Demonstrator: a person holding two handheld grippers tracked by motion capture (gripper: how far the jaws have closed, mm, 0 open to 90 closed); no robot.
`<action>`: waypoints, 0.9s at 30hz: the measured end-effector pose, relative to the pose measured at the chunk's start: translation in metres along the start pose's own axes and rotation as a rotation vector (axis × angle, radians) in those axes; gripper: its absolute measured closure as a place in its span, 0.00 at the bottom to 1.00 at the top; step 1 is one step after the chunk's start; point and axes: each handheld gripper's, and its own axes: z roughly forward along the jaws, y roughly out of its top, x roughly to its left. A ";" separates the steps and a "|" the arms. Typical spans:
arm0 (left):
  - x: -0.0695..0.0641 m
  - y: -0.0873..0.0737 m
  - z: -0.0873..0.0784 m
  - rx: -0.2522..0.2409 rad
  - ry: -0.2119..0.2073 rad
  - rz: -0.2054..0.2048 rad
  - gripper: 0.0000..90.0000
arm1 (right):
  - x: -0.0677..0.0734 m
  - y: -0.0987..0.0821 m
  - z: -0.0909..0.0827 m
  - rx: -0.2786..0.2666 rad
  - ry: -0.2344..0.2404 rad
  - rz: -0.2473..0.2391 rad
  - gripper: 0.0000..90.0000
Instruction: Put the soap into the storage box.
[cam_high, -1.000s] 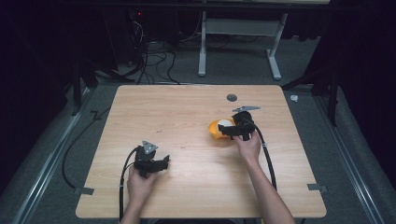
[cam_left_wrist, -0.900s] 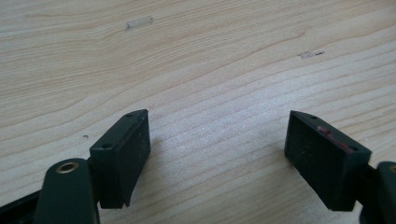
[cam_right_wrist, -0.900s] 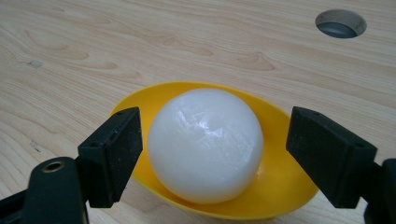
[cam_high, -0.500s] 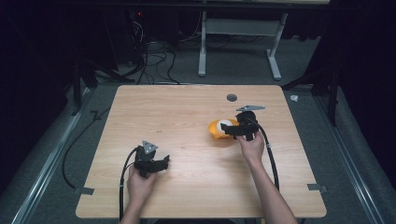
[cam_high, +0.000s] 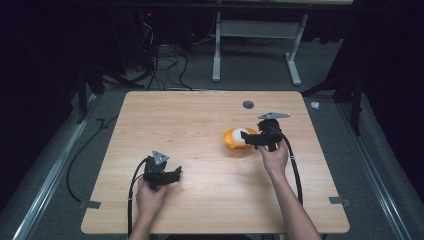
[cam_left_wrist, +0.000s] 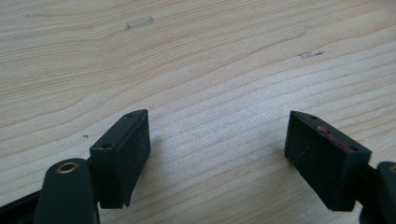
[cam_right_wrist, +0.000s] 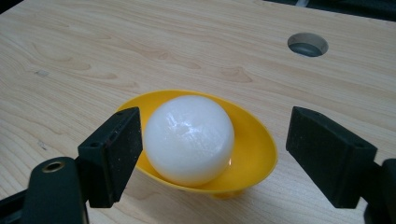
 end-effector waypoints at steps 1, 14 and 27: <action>0.000 0.000 0.000 0.000 0.000 0.000 0.25 | 0.000 0.000 -0.001 -0.003 -0.001 0.000 0.21; 0.000 0.000 0.000 0.000 0.000 0.000 0.25 | -0.004 -0.001 -0.015 -0.022 -0.012 0.000 0.21; 0.000 0.000 0.000 0.000 0.000 0.000 0.25 | -0.010 -0.011 -0.028 -0.051 -0.017 0.017 0.23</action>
